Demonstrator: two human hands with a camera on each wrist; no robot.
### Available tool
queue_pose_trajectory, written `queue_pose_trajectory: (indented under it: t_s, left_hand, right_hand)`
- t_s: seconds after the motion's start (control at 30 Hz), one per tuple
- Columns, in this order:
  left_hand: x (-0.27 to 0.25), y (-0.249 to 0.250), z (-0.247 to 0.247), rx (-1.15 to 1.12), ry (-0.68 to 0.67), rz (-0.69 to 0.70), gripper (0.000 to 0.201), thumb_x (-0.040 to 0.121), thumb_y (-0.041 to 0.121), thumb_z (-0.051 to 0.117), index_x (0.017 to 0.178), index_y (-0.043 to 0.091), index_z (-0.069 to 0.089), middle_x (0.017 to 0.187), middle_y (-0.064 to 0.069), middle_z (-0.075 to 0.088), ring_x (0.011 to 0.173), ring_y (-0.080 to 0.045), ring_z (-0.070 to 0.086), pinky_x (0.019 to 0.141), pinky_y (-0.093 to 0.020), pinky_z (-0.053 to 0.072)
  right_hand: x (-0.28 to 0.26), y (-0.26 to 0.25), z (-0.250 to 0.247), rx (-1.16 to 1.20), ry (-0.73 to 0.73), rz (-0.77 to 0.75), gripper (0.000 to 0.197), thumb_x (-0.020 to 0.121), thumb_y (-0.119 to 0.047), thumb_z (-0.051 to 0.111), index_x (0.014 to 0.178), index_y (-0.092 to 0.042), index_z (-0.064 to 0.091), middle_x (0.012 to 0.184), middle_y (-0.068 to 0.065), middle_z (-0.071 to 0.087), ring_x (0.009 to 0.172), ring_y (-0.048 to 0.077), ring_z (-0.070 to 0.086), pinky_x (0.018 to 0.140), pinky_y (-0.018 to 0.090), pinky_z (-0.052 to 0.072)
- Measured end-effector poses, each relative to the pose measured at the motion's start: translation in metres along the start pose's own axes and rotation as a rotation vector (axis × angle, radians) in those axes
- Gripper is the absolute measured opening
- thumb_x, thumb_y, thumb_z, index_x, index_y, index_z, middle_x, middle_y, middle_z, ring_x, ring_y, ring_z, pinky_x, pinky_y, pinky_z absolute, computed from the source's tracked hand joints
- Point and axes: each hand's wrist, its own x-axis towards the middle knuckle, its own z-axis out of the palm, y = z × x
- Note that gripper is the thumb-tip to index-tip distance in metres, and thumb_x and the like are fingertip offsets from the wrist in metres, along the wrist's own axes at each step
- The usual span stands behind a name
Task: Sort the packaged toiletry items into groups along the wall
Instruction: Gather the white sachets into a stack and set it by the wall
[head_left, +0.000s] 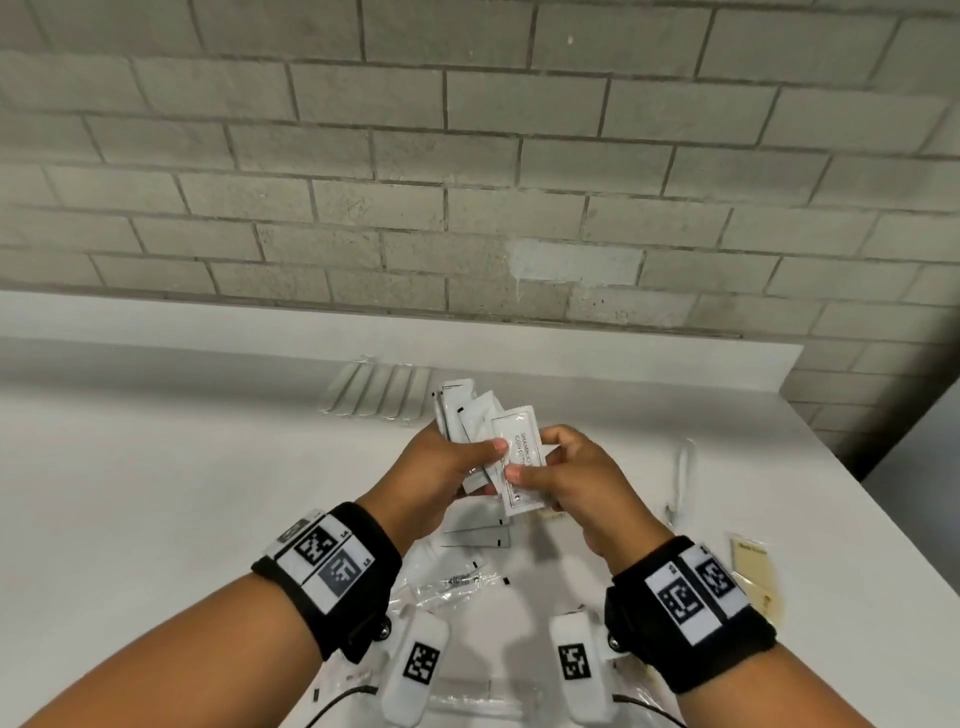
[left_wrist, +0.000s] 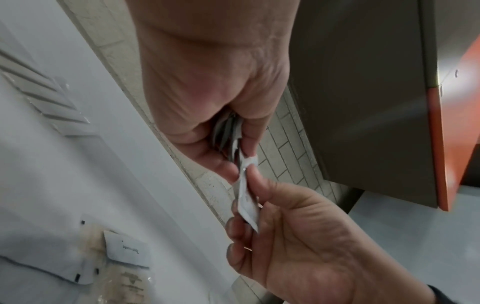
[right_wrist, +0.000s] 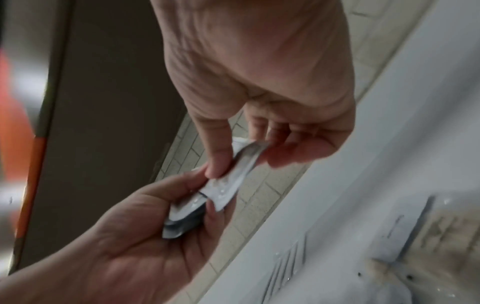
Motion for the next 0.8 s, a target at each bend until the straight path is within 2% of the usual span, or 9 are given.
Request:
queue_pose_trajectory:
  t_s: [0.1, 0.17, 0.23, 0.33, 0.43, 0.57, 0.67, 0.73, 0.8]
  left_hand:
    - [-0.001, 0.0, 0.001, -0.023, -0.03, 0.008, 0.028, 0.091, 0.006, 0.057, 0.119, 0.004, 0.061, 0.11, -0.017, 0.07, 0.094, -0.028, 0.07, 0.073, -0.036, 0.059]
    - [-0.001, 0.001, -0.002, -0.077, 0.019, 0.001, 0.024, 0.093, 0.012, 0.056, 0.117, 0.007, 0.061, 0.105, -0.011, 0.07, 0.088, -0.024, 0.071, 0.067, -0.033, 0.059]
    - [-0.001, 0.002, -0.001, -0.135, 0.072, -0.019, 0.02, 0.095, 0.02, 0.054, 0.112, 0.011, 0.06, 0.1, -0.009, 0.07, 0.085, -0.022, 0.072, 0.062, -0.03, 0.059]
    - [-0.002, 0.008, -0.004, -0.185, 0.068, -0.06, 0.023, 0.095, 0.031, 0.053, 0.105, 0.015, 0.066, 0.096, -0.007, 0.074, 0.082, -0.02, 0.073, 0.057, -0.026, 0.057]
    - [-0.002, 0.012, -0.004, -0.098, 0.035, -0.055, 0.019, 0.089, 0.021, 0.063, 0.107, 0.017, 0.068, 0.093, -0.002, 0.074, 0.078, -0.013, 0.071, 0.058, -0.024, 0.056]
    - [0.0, 0.009, -0.006, -0.035, 0.081, -0.008, 0.018, 0.086, 0.005, 0.064, 0.1, 0.017, 0.067, 0.082, 0.002, 0.072, 0.07, -0.01, 0.067, 0.061, -0.024, 0.055]
    - [0.0, 0.008, -0.012, -0.015, 0.142, 0.015, 0.015, 0.086, 0.005, 0.065, 0.096, 0.016, 0.067, 0.077, 0.002, 0.072, 0.069, -0.01, 0.068, 0.059, -0.023, 0.056]
    - [0.001, 0.009, -0.017, 0.047, 0.159, 0.023, 0.017, 0.085, 0.004, 0.066, 0.098, 0.015, 0.065, 0.08, 0.0, 0.07, 0.068, -0.011, 0.068, 0.057, -0.024, 0.056]
    - [0.001, 0.01, -0.018, 0.125, 0.148, 0.012, 0.022, 0.084, 0.003, 0.068, 0.103, 0.013, 0.062, 0.084, -0.004, 0.069, 0.068, -0.014, 0.068, 0.057, -0.025, 0.056]
  right_hand:
    - [-0.004, -0.003, -0.005, 0.111, -0.09, -0.014, 0.024, 0.076, -0.003, 0.074, 0.098, -0.01, 0.07, 0.09, 0.011, 0.075, 0.074, 0.025, 0.07, 0.067, 0.035, 0.052]
    - [-0.001, -0.007, -0.01, 0.119, 0.022, -0.15, 0.015, 0.079, -0.001, 0.071, 0.092, -0.009, 0.071, 0.082, 0.008, 0.073, 0.069, 0.019, 0.067, 0.061, 0.031, 0.052]
    - [0.004, -0.006, -0.024, -0.119, 0.232, -0.482, 0.019, 0.081, -0.002, 0.068, 0.088, -0.02, 0.074, 0.077, -0.002, 0.065, 0.07, 0.011, 0.059, 0.067, 0.027, 0.047]
    - [0.013, 0.003, -0.041, -0.835, 0.407, -1.155, 0.032, 0.082, -0.008, 0.06, 0.1, -0.03, 0.075, 0.087, -0.003, 0.065, 0.084, 0.017, 0.053, 0.074, 0.031, 0.038]
    - [0.012, 0.014, -0.045, -1.056, 0.396, -1.384, 0.026, 0.089, -0.016, 0.06, 0.108, -0.033, 0.066, 0.098, 0.004, 0.07, 0.086, 0.022, 0.052, 0.073, 0.034, 0.035]
    - [0.01, 0.026, -0.046, -0.904, 0.362, -1.272, 0.021, 0.092, -0.018, 0.055, 0.104, -0.024, 0.073, 0.096, 0.002, 0.064, 0.084, 0.02, 0.058, 0.07, 0.03, 0.047]
    - [0.004, 0.024, -0.051, -0.685, 0.263, -0.871, 0.015, 0.086, -0.006, 0.064, 0.095, -0.015, 0.072, 0.087, -0.008, 0.058, 0.081, 0.002, 0.06, 0.072, 0.02, 0.049]
    - [0.004, 0.015, -0.057, -0.531, 0.194, -0.59, 0.006, 0.089, -0.009, 0.062, 0.091, -0.013, 0.065, 0.09, -0.001, 0.061, 0.086, 0.01, 0.059, 0.078, 0.028, 0.048]
    - [0.006, -0.002, -0.061, -0.338, 0.089, -0.444, 0.005, 0.091, -0.022, 0.06, 0.091, -0.019, 0.063, 0.099, 0.009, 0.063, 0.088, 0.021, 0.06, 0.08, 0.04, 0.05]
